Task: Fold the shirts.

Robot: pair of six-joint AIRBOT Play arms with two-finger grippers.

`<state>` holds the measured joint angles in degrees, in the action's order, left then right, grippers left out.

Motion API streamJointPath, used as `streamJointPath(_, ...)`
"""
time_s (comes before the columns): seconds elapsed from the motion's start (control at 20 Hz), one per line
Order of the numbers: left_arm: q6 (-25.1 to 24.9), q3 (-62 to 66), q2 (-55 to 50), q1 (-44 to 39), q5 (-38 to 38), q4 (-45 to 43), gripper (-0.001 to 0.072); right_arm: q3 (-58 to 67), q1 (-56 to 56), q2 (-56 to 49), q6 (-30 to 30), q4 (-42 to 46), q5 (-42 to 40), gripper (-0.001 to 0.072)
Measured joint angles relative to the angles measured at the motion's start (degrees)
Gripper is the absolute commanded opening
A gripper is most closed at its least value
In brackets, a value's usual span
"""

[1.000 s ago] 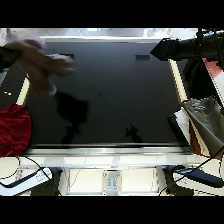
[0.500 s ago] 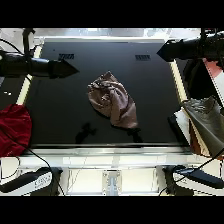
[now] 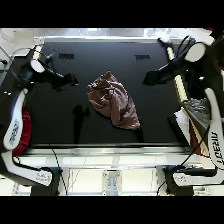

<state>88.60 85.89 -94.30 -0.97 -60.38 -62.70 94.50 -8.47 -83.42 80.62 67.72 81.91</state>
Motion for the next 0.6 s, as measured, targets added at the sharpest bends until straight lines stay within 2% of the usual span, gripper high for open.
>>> streamJointPath(0.15, -3.6, 0.0, -5.9, -0.3, 4.0, 8.0, 0.0707, -2.3, -3.8, -2.6, -1.8, -3.4, -2.3, 0.0432)
streamJointPath(0.3, -8.0, 0.0, -9.6, -0.8, 6.2, 13.2, 0.0707, -3.1, -9.2, -4.8, -3.3, -0.9, -7.9, 0.0431)
streamJointPath(0.6, -14.4, 0.0, -12.1, -3.0, 11.7, 16.6, 0.0699, -3.6, -15.5, -11.3, -3.7, 1.2, -14.5, 0.0432)
